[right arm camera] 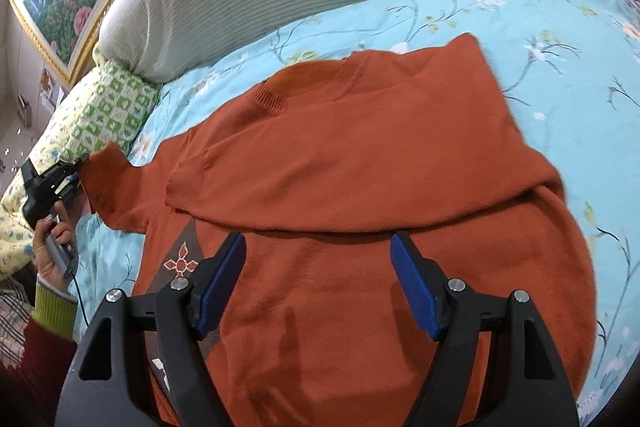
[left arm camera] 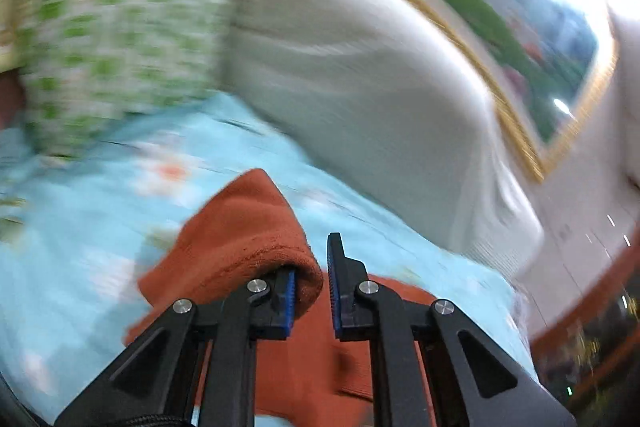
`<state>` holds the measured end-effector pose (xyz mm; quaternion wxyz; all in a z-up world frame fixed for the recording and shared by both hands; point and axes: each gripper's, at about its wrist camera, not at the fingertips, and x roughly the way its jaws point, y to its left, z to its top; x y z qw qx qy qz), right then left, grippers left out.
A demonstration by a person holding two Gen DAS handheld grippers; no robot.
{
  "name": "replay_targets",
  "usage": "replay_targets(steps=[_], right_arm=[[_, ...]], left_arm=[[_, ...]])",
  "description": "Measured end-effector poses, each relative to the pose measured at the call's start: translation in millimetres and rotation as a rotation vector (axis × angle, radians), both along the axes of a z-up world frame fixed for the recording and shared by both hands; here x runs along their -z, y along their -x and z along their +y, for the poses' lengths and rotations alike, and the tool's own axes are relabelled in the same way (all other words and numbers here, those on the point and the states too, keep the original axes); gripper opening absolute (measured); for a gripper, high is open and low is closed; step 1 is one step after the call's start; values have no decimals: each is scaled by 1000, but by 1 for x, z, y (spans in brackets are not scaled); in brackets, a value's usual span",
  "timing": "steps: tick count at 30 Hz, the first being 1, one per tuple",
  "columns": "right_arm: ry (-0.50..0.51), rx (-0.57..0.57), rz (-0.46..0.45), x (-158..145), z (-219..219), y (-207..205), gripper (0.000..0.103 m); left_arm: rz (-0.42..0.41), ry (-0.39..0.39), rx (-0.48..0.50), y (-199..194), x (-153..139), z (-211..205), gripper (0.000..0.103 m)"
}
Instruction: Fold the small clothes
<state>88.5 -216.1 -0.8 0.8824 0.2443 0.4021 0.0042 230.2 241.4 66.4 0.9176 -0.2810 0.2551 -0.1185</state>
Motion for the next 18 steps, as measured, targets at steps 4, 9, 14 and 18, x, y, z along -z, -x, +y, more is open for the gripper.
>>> replay_targets(steps=[4, 9, 14, 18], right_arm=[[-12, 41, -12, -2, -17, 13, 75], [-27, 94, -29, -3, -39, 31, 75], [-46, 132, -27, 1, -57, 43, 75], [-64, 150, -32, 2, -64, 47, 75]], left_arm=[[0, -4, 199, -7, 5, -100, 10], [86, -42, 376, -20, 47, -212, 11], [190, -136, 472, -31, 92, -284, 28], [248, -219, 496, -18, 118, -311, 54]])
